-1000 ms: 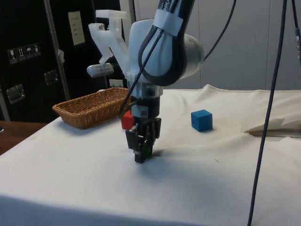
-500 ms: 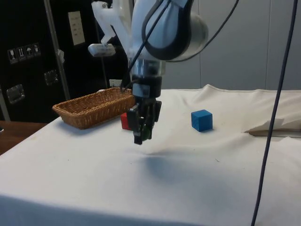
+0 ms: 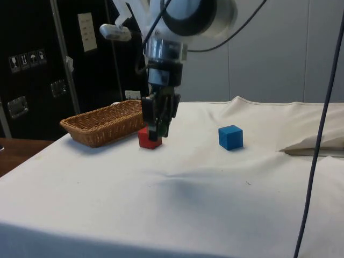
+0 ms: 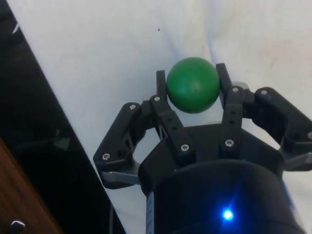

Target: Place all non-red objects into the basket.

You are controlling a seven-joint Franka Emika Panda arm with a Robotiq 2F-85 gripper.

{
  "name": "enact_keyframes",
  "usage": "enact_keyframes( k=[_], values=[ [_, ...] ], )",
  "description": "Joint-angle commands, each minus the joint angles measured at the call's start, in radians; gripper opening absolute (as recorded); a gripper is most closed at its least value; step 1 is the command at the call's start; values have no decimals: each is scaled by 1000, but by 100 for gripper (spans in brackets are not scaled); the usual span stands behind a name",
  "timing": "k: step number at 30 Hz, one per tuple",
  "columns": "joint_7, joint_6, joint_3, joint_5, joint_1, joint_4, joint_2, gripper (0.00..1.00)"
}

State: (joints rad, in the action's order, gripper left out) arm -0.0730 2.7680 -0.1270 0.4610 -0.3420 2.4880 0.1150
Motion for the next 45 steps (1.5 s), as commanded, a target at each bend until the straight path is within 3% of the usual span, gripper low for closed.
enact_keyframes(
  k=[1, 7, 8, 12, 16, 17, 19, 25, 31, 33, 34, 39, 40, 41, 45],
  values=[
    [0, -14, -8, -16, 4, -4, -6, 0],
    [-55, -62, -41, -4, 8, -41, -23, 0],
    [-49, -45, -37, 0, 3, -31, -21, 0],
    [-78, -95, -67, -4, 10, -86, -9, 0],
    [-91, -114, -87, -4, 11, -128, 14, 0],
    [-90, -104, -85, 0, 7, -112, 2, 0],
    [-100, -126, -101, -5, 11, -162, 39, 0],
    [-119, -123, -119, 0, 10, -211, 84, 0],
    [-111, -114, -147, -47, 7, -259, 133, 0],
    [-125, -118, -138, -28, 10, -256, 125, 0],
    [-109, -113, -154, -59, 7, -269, 142, 0],
    [-105, -116, -177, -93, 6, -294, 158, 0],
    [-121, -116, -168, -74, 11, -292, 152, 0],
    [-104, -116, -181, -99, 6, -296, 159, 0],
    [-98, -115, -200, -124, 6, -299, 157, 0]
  ],
)
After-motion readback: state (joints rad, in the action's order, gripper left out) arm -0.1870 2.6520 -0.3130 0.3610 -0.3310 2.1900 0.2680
